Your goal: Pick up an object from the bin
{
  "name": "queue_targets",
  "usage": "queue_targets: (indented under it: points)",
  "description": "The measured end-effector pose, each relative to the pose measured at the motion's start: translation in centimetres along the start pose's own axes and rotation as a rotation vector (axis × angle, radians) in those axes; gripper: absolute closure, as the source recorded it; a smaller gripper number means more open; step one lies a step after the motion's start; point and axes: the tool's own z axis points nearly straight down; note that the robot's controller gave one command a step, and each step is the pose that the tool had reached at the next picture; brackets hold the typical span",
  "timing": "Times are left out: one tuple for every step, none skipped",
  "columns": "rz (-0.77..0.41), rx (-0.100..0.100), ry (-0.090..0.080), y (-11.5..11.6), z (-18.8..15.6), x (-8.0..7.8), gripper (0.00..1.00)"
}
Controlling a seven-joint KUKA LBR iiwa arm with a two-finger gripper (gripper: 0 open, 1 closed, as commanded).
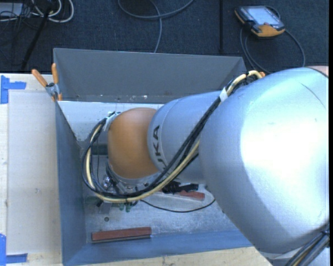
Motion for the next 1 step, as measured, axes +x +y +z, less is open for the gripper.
queue_targets:
  points:
    - [0.001, 0.003, 0.005, -0.11, -0.5, 0.16, 1.0]
